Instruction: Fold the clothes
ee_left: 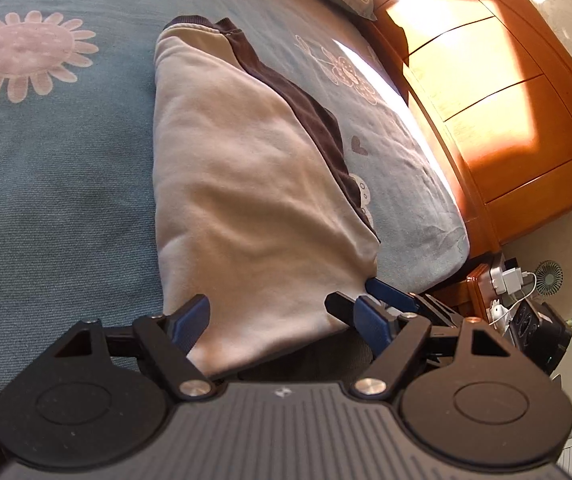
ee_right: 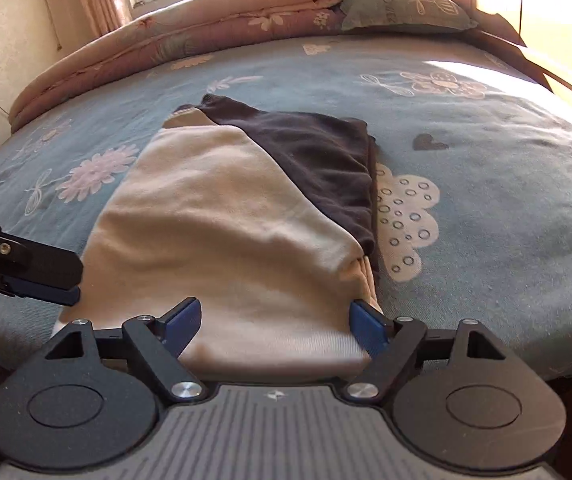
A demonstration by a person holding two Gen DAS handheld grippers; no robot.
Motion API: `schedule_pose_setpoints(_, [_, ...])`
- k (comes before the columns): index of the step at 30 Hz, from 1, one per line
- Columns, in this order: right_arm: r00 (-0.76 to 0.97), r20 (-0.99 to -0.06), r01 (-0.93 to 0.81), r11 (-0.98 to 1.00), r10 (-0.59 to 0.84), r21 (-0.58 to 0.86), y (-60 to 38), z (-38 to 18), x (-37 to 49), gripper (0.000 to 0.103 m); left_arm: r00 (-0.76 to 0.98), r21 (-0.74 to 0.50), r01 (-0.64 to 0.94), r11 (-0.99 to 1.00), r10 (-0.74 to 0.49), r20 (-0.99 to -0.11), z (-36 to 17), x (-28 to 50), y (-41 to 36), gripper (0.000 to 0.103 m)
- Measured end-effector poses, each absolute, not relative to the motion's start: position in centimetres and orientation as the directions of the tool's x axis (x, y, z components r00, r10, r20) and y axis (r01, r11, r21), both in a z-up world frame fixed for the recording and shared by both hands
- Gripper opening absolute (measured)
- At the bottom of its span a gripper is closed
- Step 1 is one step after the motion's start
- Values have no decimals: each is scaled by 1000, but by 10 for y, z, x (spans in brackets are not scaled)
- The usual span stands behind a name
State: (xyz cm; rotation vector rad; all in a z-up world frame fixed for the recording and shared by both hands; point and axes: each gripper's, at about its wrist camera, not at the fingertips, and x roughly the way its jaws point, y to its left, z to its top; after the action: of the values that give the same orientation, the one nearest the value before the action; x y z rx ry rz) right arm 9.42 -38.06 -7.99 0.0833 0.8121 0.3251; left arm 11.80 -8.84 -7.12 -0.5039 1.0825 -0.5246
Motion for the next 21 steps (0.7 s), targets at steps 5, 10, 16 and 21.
schedule_pose_setpoints(5, [643,-685,-269,938,343,218,-383,-68,89,85,418,-615,210,760,-639,-646,-60,126,-93,79])
schedule_pose_setpoints(10, [653,-665,-303,930,362,209,-372,-59,92,85,459,-618,219,755,-638,-618,-50,154,-91,79])
schedule_pose_setpoints(16, [652,-660,-315,925,373,211,-369,-58,94,85,446,-621,128,773,-605,-660,-76,183,-93,78])
schedule_pose_setpoints(21, [659,-648,-288,924,381,250,-389,-56,102,85,493,-614,193,765,-617,-613,-50,205,-88,79])
